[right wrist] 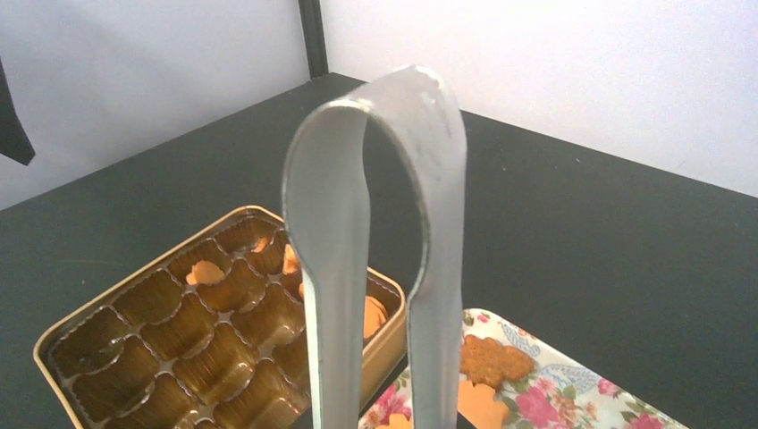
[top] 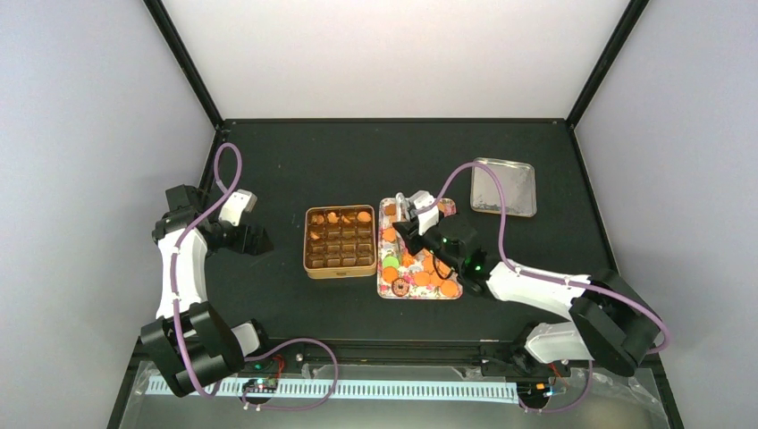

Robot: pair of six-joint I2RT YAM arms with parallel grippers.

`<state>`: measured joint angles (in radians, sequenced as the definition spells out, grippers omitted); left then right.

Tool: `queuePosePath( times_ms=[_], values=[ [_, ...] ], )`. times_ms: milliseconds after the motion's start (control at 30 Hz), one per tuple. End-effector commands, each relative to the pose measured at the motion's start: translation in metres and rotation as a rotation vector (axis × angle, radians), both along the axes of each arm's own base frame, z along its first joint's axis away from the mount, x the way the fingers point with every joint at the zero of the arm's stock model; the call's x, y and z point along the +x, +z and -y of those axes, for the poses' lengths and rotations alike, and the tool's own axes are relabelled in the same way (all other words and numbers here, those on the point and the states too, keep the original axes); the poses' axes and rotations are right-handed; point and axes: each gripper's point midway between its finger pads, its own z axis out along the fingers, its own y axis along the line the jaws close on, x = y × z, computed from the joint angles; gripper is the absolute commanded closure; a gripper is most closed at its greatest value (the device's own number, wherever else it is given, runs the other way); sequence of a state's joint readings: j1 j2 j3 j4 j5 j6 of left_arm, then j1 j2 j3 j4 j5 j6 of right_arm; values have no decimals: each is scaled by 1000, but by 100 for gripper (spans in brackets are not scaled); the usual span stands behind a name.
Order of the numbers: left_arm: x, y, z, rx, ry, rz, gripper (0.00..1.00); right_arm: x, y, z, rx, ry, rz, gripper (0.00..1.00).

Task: Pack the cookies
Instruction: Pick up the fake cookies from the plate.

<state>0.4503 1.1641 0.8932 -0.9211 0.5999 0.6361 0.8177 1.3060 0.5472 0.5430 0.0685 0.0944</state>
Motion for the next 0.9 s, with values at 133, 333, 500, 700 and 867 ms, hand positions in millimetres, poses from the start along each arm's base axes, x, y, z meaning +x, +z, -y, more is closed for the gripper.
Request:
queuePosePath(
  times_ms=[133,333,500,700,867],
  values=[
    [1,18,5,-8,-28,43,3,-2,5,17,49,-60,51,68],
    [1,19,5,-9,-28,45,3,-17,-8,29,59,-57,20,68],
    [1,22,7,-9,-31,50,4,-31,-20,31,38,-46,6,68],
    [0,24,7,-6,-32,54,4,-44,-34,35,-4,-62,-8,69],
    [-1,22,8,-10,-32,51,4,-52,-47,39,-41,-70,-26,73]
  ],
)
